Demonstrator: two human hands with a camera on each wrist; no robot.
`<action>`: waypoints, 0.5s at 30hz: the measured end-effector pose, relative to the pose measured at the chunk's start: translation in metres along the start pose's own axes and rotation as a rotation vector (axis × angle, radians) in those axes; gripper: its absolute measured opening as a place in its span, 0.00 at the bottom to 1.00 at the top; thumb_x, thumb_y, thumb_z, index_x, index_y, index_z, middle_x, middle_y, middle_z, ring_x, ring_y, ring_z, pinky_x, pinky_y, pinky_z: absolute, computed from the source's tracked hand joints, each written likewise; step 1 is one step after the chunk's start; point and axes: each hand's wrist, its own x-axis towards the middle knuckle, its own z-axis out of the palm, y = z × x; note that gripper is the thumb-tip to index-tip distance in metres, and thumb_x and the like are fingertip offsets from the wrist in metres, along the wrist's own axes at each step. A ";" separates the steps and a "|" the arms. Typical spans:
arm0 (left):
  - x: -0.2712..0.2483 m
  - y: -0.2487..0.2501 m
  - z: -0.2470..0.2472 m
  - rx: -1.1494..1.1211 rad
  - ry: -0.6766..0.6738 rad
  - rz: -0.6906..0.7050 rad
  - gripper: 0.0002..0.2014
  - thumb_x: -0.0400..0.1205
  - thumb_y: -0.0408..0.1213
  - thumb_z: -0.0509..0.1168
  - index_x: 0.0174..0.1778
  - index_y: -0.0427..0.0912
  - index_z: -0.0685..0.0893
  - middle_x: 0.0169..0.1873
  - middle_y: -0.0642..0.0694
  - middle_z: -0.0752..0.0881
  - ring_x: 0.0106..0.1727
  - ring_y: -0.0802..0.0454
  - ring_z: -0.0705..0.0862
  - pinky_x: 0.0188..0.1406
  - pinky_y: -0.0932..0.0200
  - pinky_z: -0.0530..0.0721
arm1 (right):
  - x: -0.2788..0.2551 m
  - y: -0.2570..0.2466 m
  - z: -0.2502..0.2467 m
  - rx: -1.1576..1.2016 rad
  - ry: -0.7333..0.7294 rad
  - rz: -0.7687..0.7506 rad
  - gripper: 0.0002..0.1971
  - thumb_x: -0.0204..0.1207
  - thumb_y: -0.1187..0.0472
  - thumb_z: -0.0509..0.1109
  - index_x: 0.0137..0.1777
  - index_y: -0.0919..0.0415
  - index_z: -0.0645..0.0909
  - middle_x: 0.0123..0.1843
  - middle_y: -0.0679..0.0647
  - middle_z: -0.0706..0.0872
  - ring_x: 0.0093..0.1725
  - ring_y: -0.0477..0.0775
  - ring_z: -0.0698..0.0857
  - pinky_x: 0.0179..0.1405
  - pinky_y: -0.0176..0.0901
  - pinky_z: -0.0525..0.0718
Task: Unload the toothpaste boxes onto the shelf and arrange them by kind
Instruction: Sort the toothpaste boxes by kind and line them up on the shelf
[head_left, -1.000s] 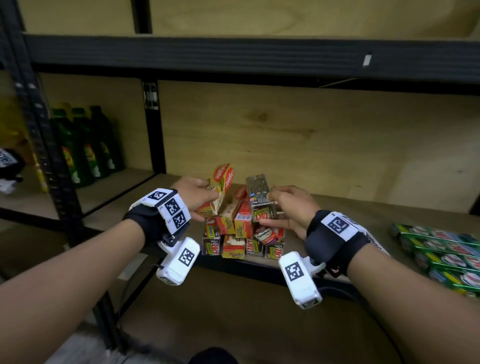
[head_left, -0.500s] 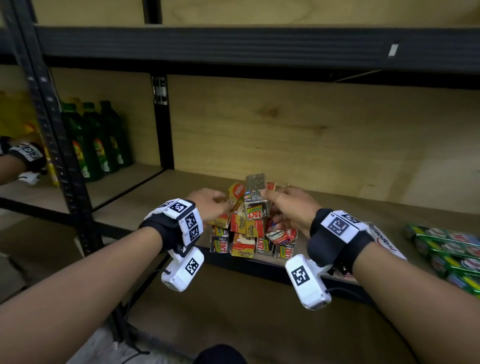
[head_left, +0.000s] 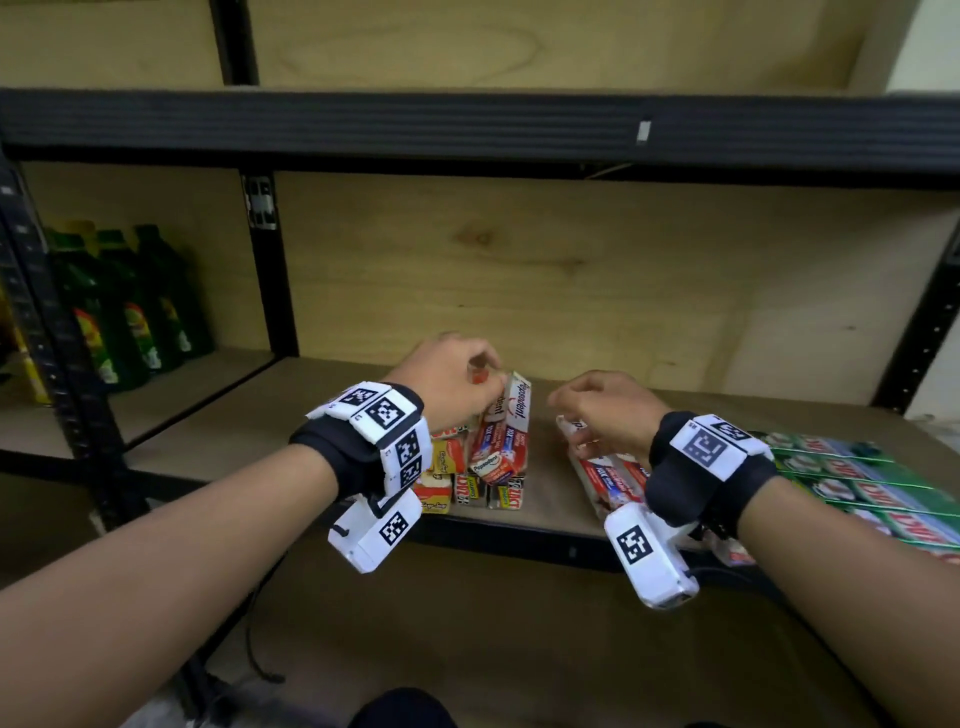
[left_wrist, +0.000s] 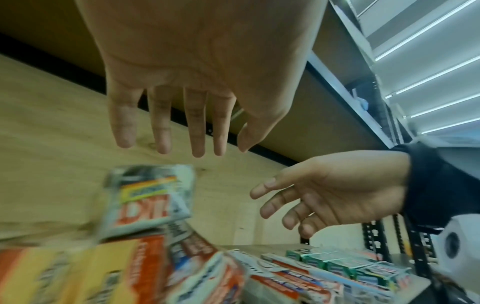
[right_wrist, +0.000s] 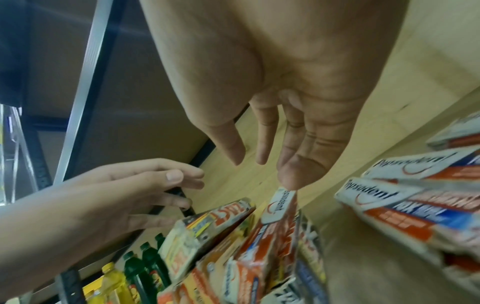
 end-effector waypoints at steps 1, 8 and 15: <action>0.002 0.010 0.004 -0.001 -0.017 0.022 0.12 0.82 0.54 0.63 0.57 0.55 0.83 0.53 0.57 0.81 0.52 0.59 0.80 0.46 0.63 0.78 | -0.003 0.004 -0.009 -0.013 0.013 0.002 0.09 0.79 0.57 0.71 0.56 0.59 0.83 0.52 0.59 0.86 0.38 0.55 0.84 0.37 0.48 0.88; 0.024 0.069 0.038 0.014 -0.153 0.174 0.12 0.81 0.51 0.66 0.58 0.54 0.84 0.55 0.58 0.81 0.53 0.61 0.76 0.48 0.65 0.70 | -0.016 0.043 -0.071 -0.141 0.092 0.053 0.06 0.80 0.59 0.68 0.54 0.56 0.83 0.49 0.56 0.87 0.39 0.53 0.84 0.39 0.47 0.87; 0.046 0.094 0.081 0.144 -0.352 0.252 0.13 0.81 0.51 0.68 0.59 0.54 0.85 0.57 0.55 0.83 0.49 0.58 0.79 0.45 0.63 0.74 | -0.020 0.080 -0.110 -0.307 0.148 0.076 0.07 0.79 0.56 0.68 0.52 0.54 0.85 0.41 0.50 0.87 0.34 0.50 0.84 0.30 0.40 0.85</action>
